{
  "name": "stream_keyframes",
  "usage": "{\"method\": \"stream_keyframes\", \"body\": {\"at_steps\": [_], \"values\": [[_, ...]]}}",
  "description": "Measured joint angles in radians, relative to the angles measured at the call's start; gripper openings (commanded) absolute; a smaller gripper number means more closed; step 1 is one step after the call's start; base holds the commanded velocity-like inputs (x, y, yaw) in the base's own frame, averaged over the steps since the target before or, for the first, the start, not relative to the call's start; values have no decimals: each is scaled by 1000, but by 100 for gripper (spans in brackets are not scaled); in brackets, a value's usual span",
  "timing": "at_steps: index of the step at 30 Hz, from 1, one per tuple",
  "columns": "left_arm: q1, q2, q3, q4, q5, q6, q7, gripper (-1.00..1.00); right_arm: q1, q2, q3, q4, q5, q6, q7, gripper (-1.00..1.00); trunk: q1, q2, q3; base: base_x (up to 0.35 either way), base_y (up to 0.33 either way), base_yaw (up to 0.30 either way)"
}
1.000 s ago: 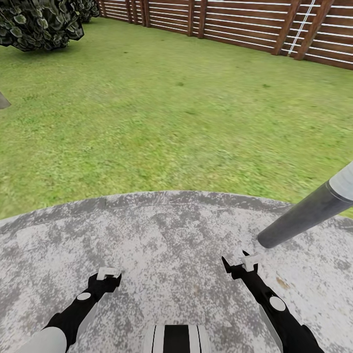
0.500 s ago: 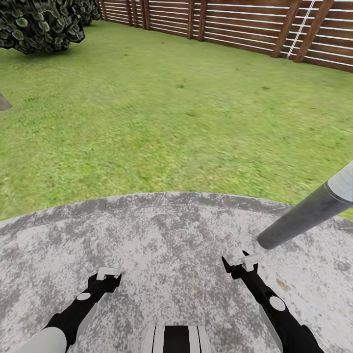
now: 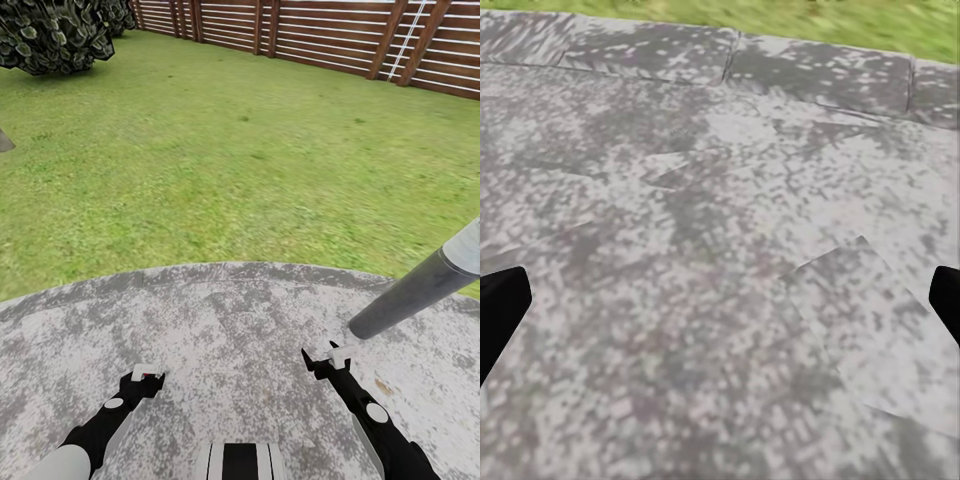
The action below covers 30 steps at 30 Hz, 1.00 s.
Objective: In the garden, pick up the pesticide atomizer on the floor and spray pesticide onto both trees until each tree trunk is fully covered.
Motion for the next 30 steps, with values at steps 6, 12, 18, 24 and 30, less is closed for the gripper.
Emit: {"method": "stream_keyframes", "body": {"at_steps": [6,12,18,24,30], "values": [[0,0,0,0,1,0,0,-100,0,0,0,0,0,0,0,100,0,0,1,0,0,-5],[0,0,2,0,6,-1,0,-100,0,0,0,0,0,0,0,100,0,0,1,0,0,0],[1,0,1,-3,6,-2,0,-100,0,0,0,0,0,0,0,100,0,0,1,0,0,0],[1,0,0,-9,3,0,-1,-100,0,0,0,0,0,0,0,100,0,0,1,0,0,0],[0,1,0,-14,3,1,1,-100,0,0,0,0,0,0,0,100,0,0,1,0,0,0]]}}
